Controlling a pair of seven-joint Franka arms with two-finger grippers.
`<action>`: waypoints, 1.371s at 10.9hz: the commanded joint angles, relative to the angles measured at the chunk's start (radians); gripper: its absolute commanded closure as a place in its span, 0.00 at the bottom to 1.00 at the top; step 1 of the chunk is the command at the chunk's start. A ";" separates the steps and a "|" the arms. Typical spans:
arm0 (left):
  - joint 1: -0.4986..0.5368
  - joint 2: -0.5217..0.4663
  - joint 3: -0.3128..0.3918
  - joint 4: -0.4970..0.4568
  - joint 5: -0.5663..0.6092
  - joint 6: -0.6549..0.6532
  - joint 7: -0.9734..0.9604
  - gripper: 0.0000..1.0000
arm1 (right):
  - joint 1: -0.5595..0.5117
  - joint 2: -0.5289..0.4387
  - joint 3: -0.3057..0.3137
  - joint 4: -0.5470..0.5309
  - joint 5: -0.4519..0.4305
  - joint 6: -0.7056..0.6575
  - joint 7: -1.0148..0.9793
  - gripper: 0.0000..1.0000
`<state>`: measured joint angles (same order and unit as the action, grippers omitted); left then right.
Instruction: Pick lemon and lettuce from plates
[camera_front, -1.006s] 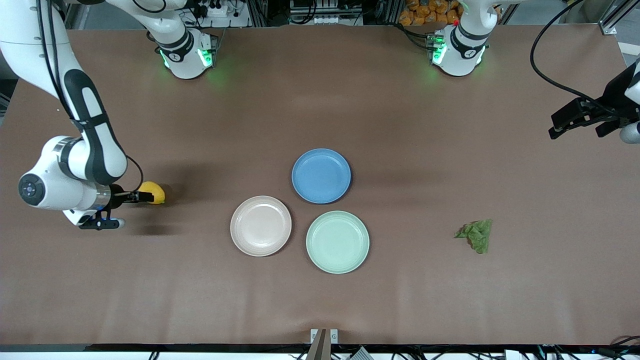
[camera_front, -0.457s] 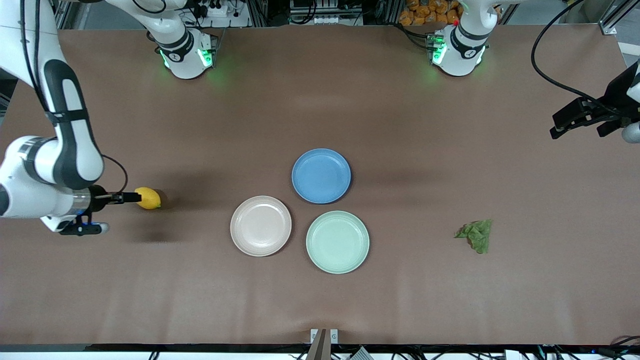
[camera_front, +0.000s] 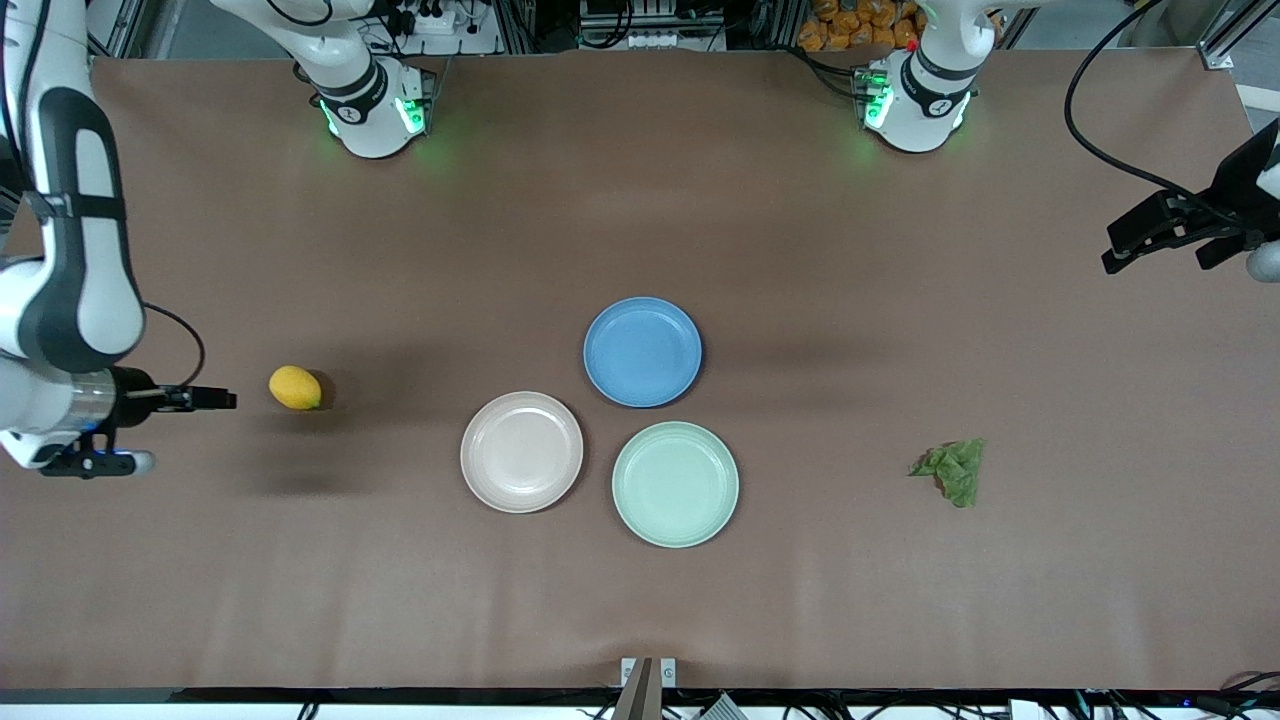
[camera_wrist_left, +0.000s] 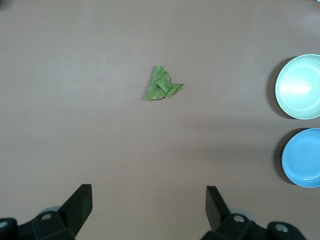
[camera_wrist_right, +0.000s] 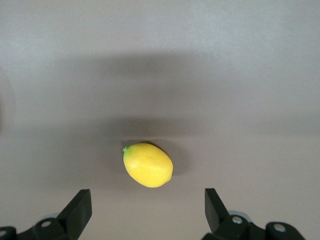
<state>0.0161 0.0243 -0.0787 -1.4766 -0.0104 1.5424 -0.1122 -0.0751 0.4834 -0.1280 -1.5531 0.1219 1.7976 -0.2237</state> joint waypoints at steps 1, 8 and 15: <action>0.007 -0.015 -0.001 -0.001 -0.011 -0.019 -0.009 0.00 | -0.020 -0.090 0.002 -0.016 -0.001 -0.066 -0.002 0.00; 0.008 -0.014 0.001 -0.004 -0.013 -0.028 -0.003 0.00 | -0.038 -0.284 0.001 -0.025 -0.019 -0.185 0.006 0.00; 0.007 -0.012 -0.001 -0.004 -0.011 -0.028 -0.007 0.00 | 0.027 -0.384 0.002 0.091 -0.021 -0.332 0.174 0.00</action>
<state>0.0180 0.0227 -0.0752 -1.4771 -0.0104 1.5268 -0.1122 -0.0877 0.1131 -0.1372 -1.5089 0.1112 1.5135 -0.1556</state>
